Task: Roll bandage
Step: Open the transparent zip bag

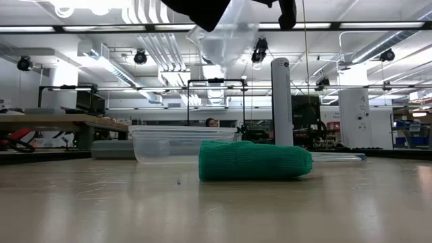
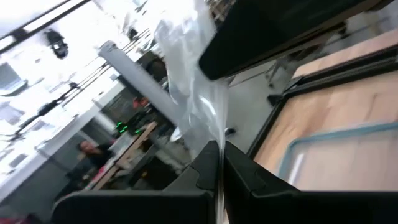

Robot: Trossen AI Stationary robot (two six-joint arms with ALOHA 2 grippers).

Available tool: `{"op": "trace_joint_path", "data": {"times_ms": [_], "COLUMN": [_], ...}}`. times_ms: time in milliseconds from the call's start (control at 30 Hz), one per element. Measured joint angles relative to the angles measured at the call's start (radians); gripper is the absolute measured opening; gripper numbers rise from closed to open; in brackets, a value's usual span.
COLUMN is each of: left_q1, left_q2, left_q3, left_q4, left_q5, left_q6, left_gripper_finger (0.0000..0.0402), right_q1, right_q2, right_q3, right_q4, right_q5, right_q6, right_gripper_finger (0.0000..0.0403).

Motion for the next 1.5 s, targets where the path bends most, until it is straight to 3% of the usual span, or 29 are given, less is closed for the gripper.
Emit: {"op": "trace_joint_path", "data": {"times_ms": [333, 600, 800, 1067, 1133, 1400, 1500], "left_q1": [0.0, 0.001, 0.003, 0.015, 0.015, 0.061, 0.089], "left_q2": [0.0, 0.0, -0.005, -0.01, -0.022, -0.121, -0.14], "left_q3": [0.001, 0.001, 0.001, 0.0, 0.0, 0.0, 0.0], "left_q4": [-0.001, -0.03, -0.09, -0.177, -0.177, -0.259, -0.298], "left_q5": [-0.038, -0.037, 0.024, 0.163, 0.234, 0.628, 0.712], "left_q6": [0.008, 0.016, -0.041, -0.179, -0.229, -0.537, -0.634], "left_gripper_finger": [0.0018, 0.0066, 0.0087, 0.0079, 0.0077, 0.0088, 0.0098], "right_q1": [0.017, 0.072, 0.122, 0.148, 0.147, 0.145, 0.145], "right_q2": [-0.005, -0.068, -0.126, -0.137, -0.137, -0.134, -0.133], "right_q3": [-0.001, -0.001, -0.001, 0.0, 0.0, 0.0, 0.0], "right_q4": [0.017, -0.028, -0.224, -0.311, -0.323, -0.345, -0.346], "right_q5": [0.021, 0.162, 0.33, 0.451, 0.427, 0.148, 0.073], "right_q6": [-0.11, -0.224, -0.181, -0.151, -0.123, 0.03, 0.03], "right_gripper_finger": [0.0001, 0.0, 0.0, 0.0, 0.0, 0.0, 0.0]}}
